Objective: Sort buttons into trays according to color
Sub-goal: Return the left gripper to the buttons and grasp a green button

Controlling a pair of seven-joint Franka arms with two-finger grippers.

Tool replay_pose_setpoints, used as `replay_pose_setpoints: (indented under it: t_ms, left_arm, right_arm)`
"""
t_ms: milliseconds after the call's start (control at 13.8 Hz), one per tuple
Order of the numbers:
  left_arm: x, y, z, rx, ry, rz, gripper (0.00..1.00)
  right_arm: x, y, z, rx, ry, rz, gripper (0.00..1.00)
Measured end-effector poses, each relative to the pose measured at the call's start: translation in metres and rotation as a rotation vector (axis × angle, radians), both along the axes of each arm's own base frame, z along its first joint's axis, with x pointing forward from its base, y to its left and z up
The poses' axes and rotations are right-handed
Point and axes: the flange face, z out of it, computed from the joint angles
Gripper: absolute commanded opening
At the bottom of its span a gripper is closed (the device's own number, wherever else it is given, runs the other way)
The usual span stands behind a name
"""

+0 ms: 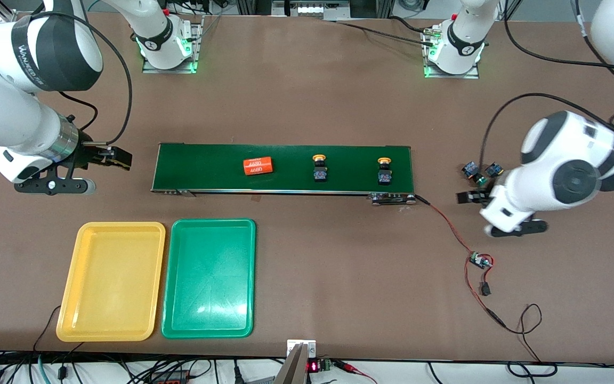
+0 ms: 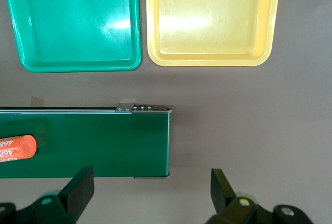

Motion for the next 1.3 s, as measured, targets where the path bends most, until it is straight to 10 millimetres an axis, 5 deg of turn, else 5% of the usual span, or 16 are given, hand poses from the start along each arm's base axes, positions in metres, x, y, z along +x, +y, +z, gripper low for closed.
replay_pose_setpoints:
  t_ms: [144,433,795,1300]
  left_arm:
    - [-0.005,0.034,-0.019,0.024,0.070,0.047,1.00]
    - [-0.025,0.064,-0.075,0.096,0.185,0.194,1.00]
    - [-0.067,0.048,-0.142,0.081,0.155,0.315,1.00]
    - [-0.118,0.043,-0.183,0.060,0.163,0.318,1.00]
  right_arm:
    - [0.000,-0.001,0.000,0.010,0.002,-0.010,1.00]
    - [0.000,-0.004,-0.002,0.034,0.011,-0.027,1.00]
    - [0.001,-0.005,-0.004,0.033,0.014,-0.028,1.00]
    - [0.004,-0.007,-0.013,0.028,0.029,-0.032,1.00]
